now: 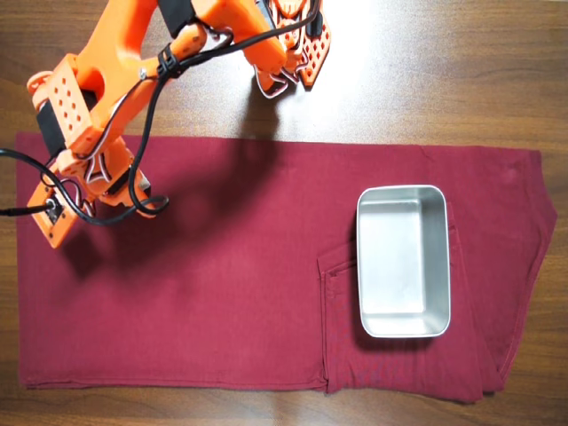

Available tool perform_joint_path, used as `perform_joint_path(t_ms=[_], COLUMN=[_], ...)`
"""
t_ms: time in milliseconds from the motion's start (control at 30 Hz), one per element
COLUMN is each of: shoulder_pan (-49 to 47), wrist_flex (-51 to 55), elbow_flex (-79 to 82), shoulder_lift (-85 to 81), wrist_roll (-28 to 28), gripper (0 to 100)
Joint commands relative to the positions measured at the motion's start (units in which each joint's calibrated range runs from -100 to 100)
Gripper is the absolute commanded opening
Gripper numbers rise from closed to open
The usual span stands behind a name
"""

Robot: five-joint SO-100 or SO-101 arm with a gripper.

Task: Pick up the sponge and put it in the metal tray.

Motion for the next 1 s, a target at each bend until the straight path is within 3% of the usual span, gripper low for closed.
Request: perform_joint_path(t_ms=[0,433,467,533,700,833,967], shoulder_pan=[-0.80,-0.89,-1.09,-1.47,-2.62,-4.83,-19.70], wrist_flex=[-1.40,1.74,1.55,1.46,-1.40,5.98,13.72], elbow_flex=[-2.12,-4.49,-4.49,-4.40,-0.75,-3.58,-3.39], shoulder_lift=[0.23,-1.99,-1.99,-1.63,-1.63,-9.80,-27.73], wrist_roll=[-0.24,-1.07,-1.22,-1.86,-3.08,-5.18,-7.03], gripper=[35,26,22,0,0,0,0])
